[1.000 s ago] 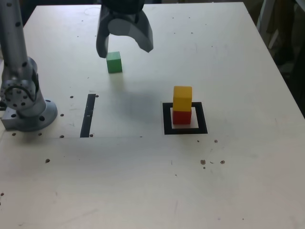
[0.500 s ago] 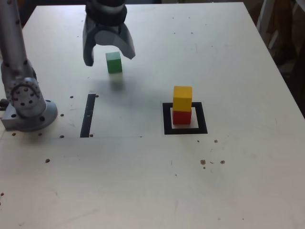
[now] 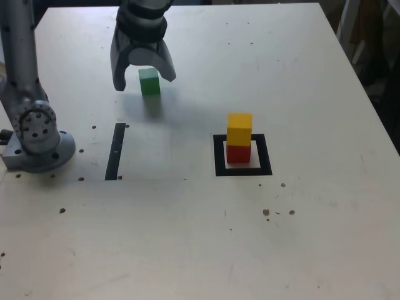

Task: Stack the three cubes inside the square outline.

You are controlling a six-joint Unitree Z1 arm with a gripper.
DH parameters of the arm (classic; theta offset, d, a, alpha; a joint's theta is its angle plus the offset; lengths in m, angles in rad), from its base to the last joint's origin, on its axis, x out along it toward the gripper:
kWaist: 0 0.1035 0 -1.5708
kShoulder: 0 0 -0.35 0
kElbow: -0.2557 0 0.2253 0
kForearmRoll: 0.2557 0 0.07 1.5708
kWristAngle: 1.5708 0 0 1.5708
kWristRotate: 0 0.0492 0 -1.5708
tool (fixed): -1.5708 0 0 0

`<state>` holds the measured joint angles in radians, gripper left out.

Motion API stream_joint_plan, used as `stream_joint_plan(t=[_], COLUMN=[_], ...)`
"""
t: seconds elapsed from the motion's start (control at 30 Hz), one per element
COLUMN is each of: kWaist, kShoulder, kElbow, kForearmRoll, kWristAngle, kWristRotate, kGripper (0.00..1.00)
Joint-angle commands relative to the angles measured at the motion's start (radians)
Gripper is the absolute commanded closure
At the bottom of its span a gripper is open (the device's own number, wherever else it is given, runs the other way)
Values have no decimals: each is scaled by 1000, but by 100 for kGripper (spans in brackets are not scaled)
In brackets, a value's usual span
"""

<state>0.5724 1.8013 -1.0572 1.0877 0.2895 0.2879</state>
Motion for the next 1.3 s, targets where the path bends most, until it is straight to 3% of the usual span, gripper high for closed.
stream_joint_plan(t=[0.0, 0.4, 0.9, 1.27], kWaist=[20, 71, 76, 76], kShoulder=[24, 102, 106, 103], kElbow=[-8, -35, -36, -38], kForearmRoll=[-17, -65, -90, -94], kWristAngle=[2, 2, 11, 11], kWristRotate=[14, 43, 36, 39], kGripper=[5, 20, 67, 68])
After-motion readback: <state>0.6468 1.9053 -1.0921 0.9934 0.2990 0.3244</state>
